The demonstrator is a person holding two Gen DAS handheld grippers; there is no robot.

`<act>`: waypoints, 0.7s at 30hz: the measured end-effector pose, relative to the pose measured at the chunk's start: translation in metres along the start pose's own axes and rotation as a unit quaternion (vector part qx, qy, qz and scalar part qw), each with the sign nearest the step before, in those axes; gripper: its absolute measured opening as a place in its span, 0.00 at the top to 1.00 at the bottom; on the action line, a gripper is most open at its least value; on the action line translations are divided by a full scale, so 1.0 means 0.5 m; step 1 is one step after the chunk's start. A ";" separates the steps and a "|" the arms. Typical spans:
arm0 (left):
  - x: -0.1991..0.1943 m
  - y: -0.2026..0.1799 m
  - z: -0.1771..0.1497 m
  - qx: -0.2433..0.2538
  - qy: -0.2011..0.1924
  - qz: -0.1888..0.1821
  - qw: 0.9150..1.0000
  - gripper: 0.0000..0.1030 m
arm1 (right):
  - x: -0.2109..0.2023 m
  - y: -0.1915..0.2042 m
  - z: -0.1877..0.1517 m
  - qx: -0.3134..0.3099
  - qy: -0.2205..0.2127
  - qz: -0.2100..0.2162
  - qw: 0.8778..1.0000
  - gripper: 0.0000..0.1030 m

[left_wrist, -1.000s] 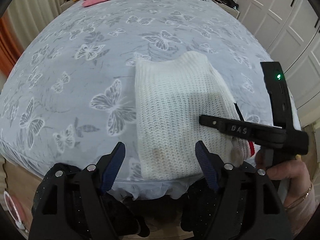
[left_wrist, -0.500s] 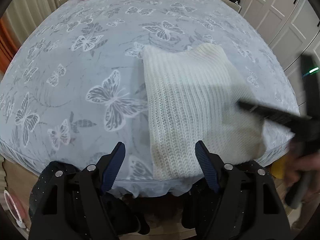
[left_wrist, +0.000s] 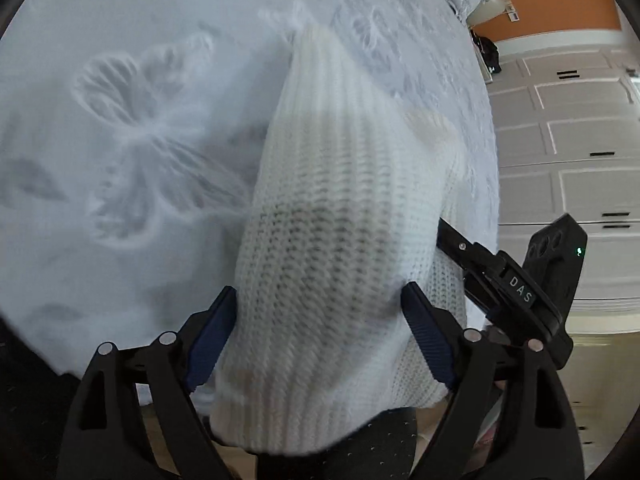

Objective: Fold small clothes

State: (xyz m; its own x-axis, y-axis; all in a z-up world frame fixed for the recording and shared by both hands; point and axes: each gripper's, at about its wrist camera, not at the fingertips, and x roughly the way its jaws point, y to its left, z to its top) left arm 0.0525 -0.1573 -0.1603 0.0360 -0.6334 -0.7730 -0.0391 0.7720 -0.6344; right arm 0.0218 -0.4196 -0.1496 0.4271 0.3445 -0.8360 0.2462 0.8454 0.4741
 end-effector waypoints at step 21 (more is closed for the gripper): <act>-0.011 0.020 0.040 -0.026 0.034 -0.074 0.996 0.55 | -0.060 -0.026 -0.069 0.069 -0.053 0.026 0.996 0.70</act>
State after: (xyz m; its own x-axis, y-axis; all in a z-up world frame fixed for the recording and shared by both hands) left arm 0.0717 -0.1452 -0.1625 -0.0228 -0.7435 -0.6684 -0.0897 0.6674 -0.7393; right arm -0.0242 -0.4269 -0.1400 0.5297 0.3343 -0.7795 0.3356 0.7614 0.5546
